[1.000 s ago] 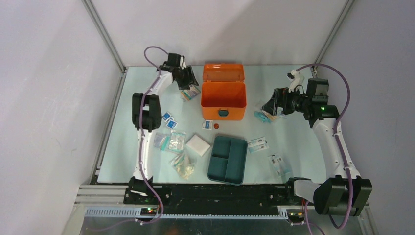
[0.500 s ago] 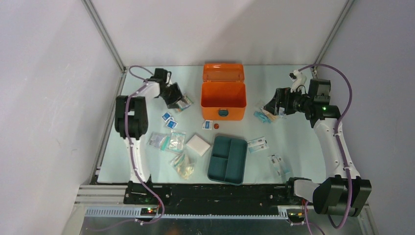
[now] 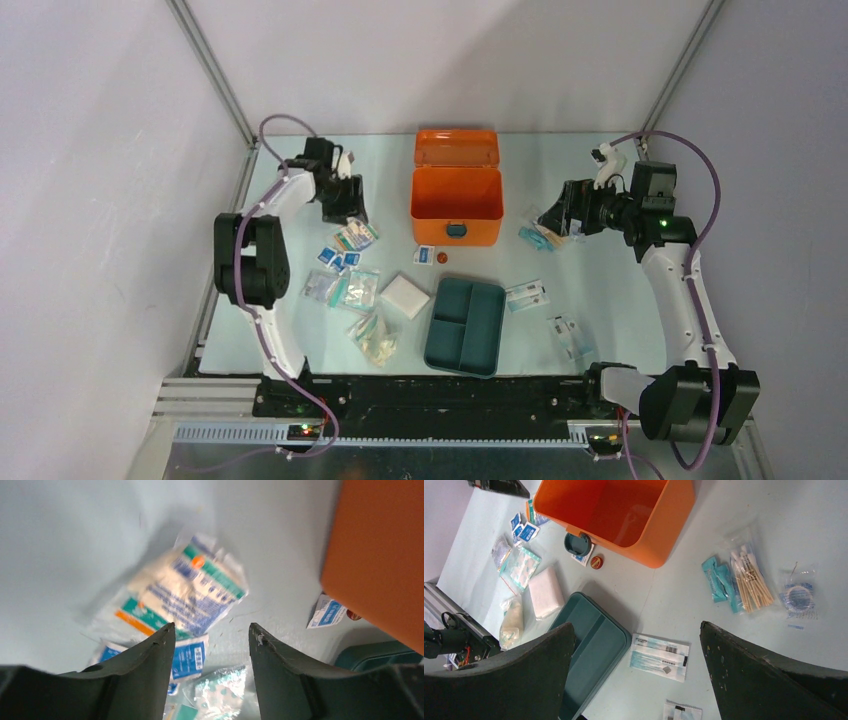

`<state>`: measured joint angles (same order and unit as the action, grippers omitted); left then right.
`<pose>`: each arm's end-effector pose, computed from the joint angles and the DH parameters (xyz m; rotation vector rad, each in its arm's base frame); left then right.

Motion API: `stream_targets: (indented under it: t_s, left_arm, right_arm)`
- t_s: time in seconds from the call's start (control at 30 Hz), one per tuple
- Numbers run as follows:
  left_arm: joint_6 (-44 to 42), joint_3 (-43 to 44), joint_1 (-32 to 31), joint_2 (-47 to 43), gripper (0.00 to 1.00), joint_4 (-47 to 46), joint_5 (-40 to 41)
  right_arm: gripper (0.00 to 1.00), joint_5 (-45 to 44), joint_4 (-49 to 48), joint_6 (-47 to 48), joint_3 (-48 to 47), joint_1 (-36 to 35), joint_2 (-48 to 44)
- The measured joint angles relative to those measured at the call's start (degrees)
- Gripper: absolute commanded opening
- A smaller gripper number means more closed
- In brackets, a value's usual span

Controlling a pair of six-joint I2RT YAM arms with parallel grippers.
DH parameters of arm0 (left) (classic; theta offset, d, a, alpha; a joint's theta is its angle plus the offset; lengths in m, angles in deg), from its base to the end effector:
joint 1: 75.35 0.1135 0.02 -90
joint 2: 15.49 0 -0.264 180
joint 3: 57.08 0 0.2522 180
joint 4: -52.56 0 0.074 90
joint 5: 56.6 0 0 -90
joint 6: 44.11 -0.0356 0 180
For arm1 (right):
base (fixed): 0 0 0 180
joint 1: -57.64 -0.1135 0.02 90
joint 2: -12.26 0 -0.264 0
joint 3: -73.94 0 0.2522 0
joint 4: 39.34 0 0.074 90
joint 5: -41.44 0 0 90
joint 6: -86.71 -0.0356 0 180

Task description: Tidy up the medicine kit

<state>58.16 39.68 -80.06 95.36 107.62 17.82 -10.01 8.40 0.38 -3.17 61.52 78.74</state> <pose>0.3950 -0.0421 0.1976 -0.1138 2.7861 -0.4529 0.2447 0.0056 0.3406 -0.3615 2.1009 0.6641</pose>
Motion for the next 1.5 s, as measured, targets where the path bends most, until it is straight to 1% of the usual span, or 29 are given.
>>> stream_targets:
  t_s: [0.13, 0.23, 0.33, 0.47, 0.57, 0.7, 0.87, 0.93, 1.03, 1.13, 1.3, 1.5]
  left_arm:
    - [-13.16, 6.91, -3.02, -0.81, 0.6, -0.24, 3.3]
    - [-22.62, 11.89, -4.81, -0.37, 0.55, 0.31, 5.42]
    - [-28.7, 16.87, -5.62, 2.1, 0.52, 1.77, 6.56]
    - [-33.2, 21.42, -5.64, 7.56, 0.55, 3.69, 7.63]
    - [-34.01, 21.84, -5.62, 10.84, 0.56, 5.57, 8.55]
    - [-34.18, 21.86, -5.62, 14.01, 0.54, 7.98, 9.9]
    - [-34.16, 22.49, -5.62, 16.09, 0.48, 9.86, 10.45]
    - [-34.16, 23.63, -5.62, 17.07, 0.44, 10.47, 10.43]
    - [-33.83, 25.77, -5.62, 18.6, 0.41, 11.54, 10.29]
    - [-33.75, 27.87, -5.6, 19.78, 0.42, 12.98, 9.99]
    - [-33.75, 36.15, -5.53, 24.0, 0.45, 19.08, 9.18]
    - [-33.77, 38.62, -5.38, 25.31, 0.48, 24.3, 9.18]
  right_arm:
    - [1.0, -0.04, 0.04, 0.02, 0.0, 0.0, -0.13]
    - [0.99, -0.07, 0.07, 0.02, 0.0, 0.0, -0.46]
    - [0.99, -0.04, 0.07, 0.02, 0.0, 0.0, -0.74]
    - [0.99, -0.09, 0.09, 0.04, 0.0, 0.02, -1.07]
    - [1.0, -0.11, 0.2, 0.09, 0.0, 0.02, -1.44]
    - [0.99, -0.11, 0.52, 0.33, 0.0, 0.02, -1.92]
    - [0.99, -0.11, 0.52, 0.46, 0.0, 0.02, -1.95]
    - [1.0, -0.11, 0.52, 0.46, 0.0, 0.02, -1.95]
    - [0.99, -0.11, 0.52, 0.48, 0.0, 0.02, -1.95]
    - [0.99, -0.11, 0.52, 0.48, 0.0, 0.04, -1.95]
    - [0.99, -0.11, 0.55, 0.48, 0.0, 0.13, -1.95]
    - [1.0, -0.11, 0.57, 0.48, 0.0, 0.13, -1.97]
